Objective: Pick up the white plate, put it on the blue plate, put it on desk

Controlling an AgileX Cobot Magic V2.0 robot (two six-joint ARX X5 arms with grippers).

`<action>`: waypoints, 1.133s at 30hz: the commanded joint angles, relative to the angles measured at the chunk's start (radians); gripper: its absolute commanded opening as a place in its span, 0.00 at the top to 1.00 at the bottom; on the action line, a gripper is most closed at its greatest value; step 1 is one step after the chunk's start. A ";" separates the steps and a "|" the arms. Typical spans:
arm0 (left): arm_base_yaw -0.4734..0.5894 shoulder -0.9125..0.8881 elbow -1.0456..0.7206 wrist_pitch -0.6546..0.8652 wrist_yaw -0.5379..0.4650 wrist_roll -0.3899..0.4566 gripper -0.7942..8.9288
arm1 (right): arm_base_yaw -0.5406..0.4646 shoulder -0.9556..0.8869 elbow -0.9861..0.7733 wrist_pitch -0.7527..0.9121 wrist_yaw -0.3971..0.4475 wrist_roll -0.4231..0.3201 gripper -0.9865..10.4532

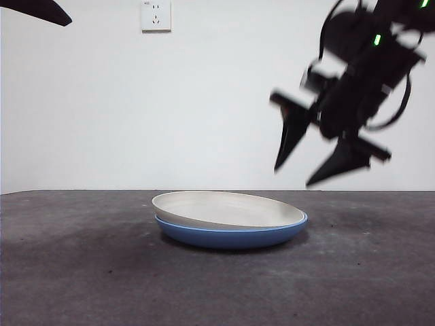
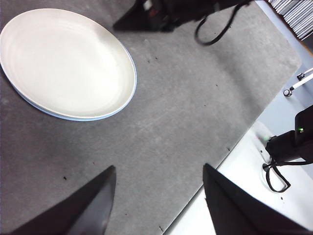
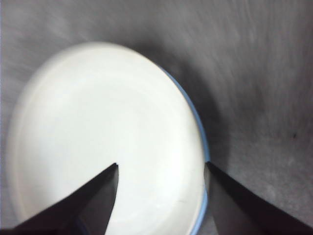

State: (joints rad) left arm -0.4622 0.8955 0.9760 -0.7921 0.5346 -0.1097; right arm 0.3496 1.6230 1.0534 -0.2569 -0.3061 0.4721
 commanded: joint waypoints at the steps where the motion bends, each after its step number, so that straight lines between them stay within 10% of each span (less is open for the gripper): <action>1: -0.005 0.006 0.009 0.003 0.008 0.016 0.63 | 0.006 -0.069 0.020 -0.029 0.012 -0.043 0.67; 15: -0.005 0.006 0.009 0.003 0.008 0.016 0.63 | 0.036 -0.545 0.020 -0.463 -0.012 -0.304 0.67; 34: -0.005 0.006 0.009 -0.002 0.008 0.016 0.63 | 0.106 -0.795 0.020 -0.814 -0.034 -0.357 0.67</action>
State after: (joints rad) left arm -0.4622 0.8955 0.9760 -0.7971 0.5346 -0.1097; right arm 0.4507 0.8200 1.0561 -1.0809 -0.3389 0.1272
